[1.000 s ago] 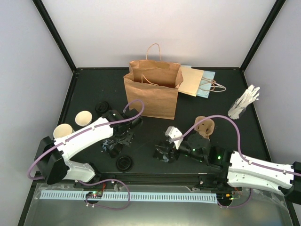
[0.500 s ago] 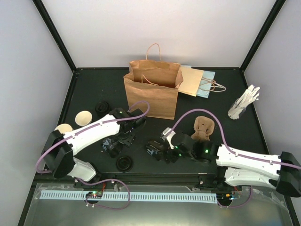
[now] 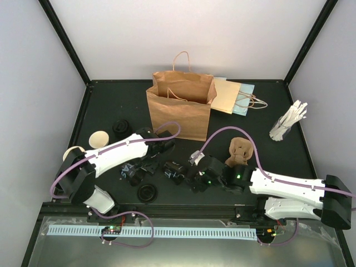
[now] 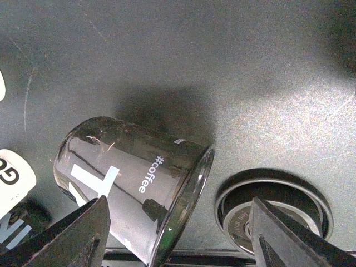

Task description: Pack the takeout coffee

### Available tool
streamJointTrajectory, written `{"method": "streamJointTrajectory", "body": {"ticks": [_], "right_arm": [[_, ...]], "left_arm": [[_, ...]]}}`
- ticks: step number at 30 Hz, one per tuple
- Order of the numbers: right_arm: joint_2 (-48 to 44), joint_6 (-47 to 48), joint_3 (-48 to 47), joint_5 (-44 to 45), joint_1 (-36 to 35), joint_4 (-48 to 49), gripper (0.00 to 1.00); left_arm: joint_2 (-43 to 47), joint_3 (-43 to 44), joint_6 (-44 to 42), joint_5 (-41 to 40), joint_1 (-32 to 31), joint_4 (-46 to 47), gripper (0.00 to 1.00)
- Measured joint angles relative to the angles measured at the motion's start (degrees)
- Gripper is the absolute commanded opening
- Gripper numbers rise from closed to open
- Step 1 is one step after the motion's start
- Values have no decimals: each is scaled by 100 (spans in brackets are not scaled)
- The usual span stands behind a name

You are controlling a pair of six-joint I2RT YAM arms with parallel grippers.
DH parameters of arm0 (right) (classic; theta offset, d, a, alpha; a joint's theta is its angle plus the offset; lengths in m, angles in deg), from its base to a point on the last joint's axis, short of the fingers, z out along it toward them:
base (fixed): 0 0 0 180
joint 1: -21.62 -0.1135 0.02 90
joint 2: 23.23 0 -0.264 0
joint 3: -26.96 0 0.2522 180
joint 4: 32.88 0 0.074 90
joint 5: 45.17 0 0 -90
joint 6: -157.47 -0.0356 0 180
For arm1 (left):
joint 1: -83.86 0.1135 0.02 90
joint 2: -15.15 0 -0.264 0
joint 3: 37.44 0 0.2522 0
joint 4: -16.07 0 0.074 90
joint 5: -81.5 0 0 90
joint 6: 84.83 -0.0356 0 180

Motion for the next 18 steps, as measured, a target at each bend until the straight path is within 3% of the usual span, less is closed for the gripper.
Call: {"method": "streamJointTrajectory", "body": {"ticks": [9,18], "right_arm": [[-175,2,0,-2,0,85,87],[-509,72,-4,2,0,2,88]], "left_arm": [[-144,101,140,-485,-94,-245,69],[284,-306,-87,-651,-70,-66,69]]}}
